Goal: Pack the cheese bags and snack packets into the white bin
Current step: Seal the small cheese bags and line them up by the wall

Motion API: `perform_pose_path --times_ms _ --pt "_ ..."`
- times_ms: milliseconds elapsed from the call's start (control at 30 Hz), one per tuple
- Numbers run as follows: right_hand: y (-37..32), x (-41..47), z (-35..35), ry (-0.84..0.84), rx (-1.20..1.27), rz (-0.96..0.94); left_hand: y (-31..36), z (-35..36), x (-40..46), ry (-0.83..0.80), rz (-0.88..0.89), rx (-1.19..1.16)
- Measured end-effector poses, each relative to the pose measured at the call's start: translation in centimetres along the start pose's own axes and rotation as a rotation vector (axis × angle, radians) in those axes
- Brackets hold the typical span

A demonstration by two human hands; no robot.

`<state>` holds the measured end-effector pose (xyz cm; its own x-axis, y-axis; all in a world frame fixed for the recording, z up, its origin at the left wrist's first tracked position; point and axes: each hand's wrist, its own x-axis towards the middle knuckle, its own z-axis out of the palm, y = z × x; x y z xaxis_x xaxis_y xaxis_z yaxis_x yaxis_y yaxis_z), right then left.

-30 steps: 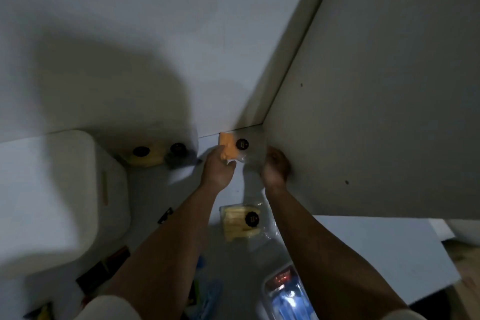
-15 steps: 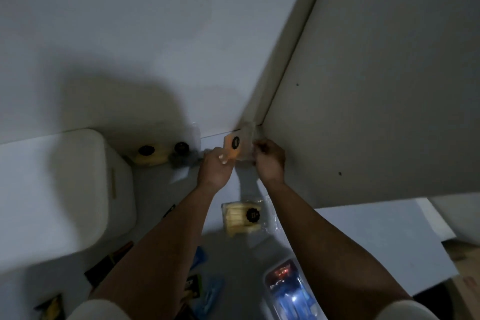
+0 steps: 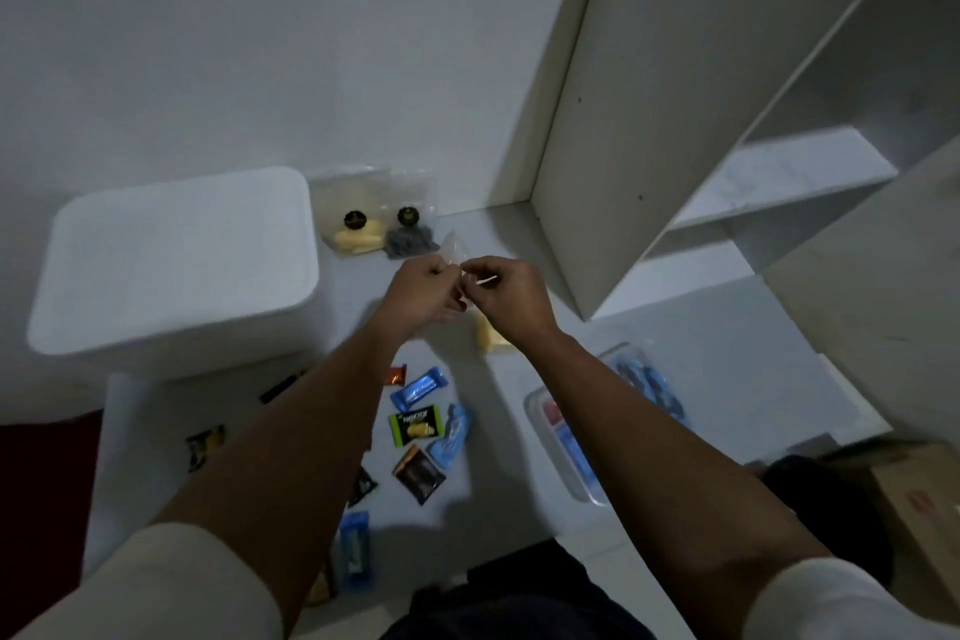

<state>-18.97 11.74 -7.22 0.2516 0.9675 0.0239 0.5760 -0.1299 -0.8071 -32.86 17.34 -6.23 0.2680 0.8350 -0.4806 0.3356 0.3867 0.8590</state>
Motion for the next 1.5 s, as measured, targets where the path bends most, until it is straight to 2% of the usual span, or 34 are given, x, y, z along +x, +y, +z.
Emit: perform_pose_path --times_ms 267,333,467,567,633,700,800,1033,1500 --pt "-3.6 -9.3 2.7 0.090 -0.146 0.085 -5.3 -1.6 -8.7 0.161 0.047 0.138" --pt "-4.6 -10.7 2.8 0.122 -0.182 0.088 -6.7 -2.0 -9.8 0.228 0.045 0.162" --pt "-6.2 -12.3 2.6 0.170 -0.207 0.048 -6.9 -2.1 -12.9 0.263 0.062 0.192" --pt "-7.1 -13.3 2.2 0.112 -0.187 -0.008 -6.4 -2.6 -15.5 0.316 0.131 0.250" --pt "-7.6 -13.6 1.7 0.041 -0.174 -0.046 -6.5 -3.3 -16.7 0.350 0.205 0.194" --pt "-8.1 -13.7 0.8 -0.037 -0.131 -0.064 -6.4 -4.1 -17.2 0.329 0.292 0.091" --pt "-9.0 -13.8 -0.7 -0.182 0.012 -0.031 -6.2 -5.1 -17.6 0.256 0.350 0.075" --pt "-10.9 -15.3 -3.5 -0.265 0.376 0.059 -5.8 -5.0 -19.7 0.234 0.434 0.014" --pt "-10.3 -16.1 -4.4 -0.366 0.232 0.034 -4.8 -3.8 -21.9 0.125 0.391 -0.040"
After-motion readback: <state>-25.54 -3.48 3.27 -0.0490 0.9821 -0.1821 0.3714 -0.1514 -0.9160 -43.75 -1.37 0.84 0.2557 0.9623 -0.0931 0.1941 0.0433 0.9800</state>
